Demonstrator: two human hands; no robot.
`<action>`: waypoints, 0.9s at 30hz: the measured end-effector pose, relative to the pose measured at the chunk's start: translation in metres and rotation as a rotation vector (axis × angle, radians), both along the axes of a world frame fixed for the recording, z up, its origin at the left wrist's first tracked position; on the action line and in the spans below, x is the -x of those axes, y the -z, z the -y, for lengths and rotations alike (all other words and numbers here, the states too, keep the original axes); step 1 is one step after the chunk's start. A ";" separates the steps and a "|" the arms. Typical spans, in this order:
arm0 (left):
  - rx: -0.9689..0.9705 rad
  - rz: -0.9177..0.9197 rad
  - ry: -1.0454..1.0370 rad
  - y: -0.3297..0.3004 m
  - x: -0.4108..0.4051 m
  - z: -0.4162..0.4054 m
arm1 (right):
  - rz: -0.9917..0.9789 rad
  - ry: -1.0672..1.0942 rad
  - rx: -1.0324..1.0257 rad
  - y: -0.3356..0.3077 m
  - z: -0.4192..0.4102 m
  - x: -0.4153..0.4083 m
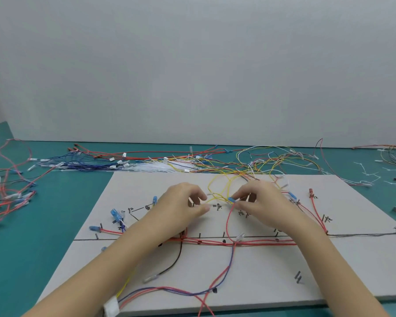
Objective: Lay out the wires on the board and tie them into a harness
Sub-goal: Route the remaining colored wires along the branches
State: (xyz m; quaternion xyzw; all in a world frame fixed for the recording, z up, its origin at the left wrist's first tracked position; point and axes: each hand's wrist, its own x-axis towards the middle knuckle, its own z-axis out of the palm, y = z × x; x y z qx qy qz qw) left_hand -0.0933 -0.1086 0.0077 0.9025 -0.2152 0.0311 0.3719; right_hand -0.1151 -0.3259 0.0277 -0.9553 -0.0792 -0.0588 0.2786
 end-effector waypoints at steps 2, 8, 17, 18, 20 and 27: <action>0.011 -0.008 -0.009 0.005 -0.003 0.005 | 0.051 -0.019 -0.150 -0.006 -0.002 0.005; 0.067 0.022 0.057 0.003 -0.006 0.014 | 0.043 -0.191 -0.492 -0.019 -0.016 0.027; 0.063 0.004 0.141 -0.006 -0.013 0.032 | 0.033 -0.430 -0.838 -0.034 -0.033 0.052; 0.041 0.016 0.121 -0.005 -0.015 0.034 | 0.006 -0.450 -0.902 -0.036 -0.032 0.053; 0.049 0.029 0.089 -0.002 -0.019 0.036 | -0.096 -0.524 -0.997 -0.039 -0.028 0.056; 0.146 -0.036 0.012 0.010 -0.028 0.038 | -0.576 -0.771 -0.671 -0.038 -0.027 0.065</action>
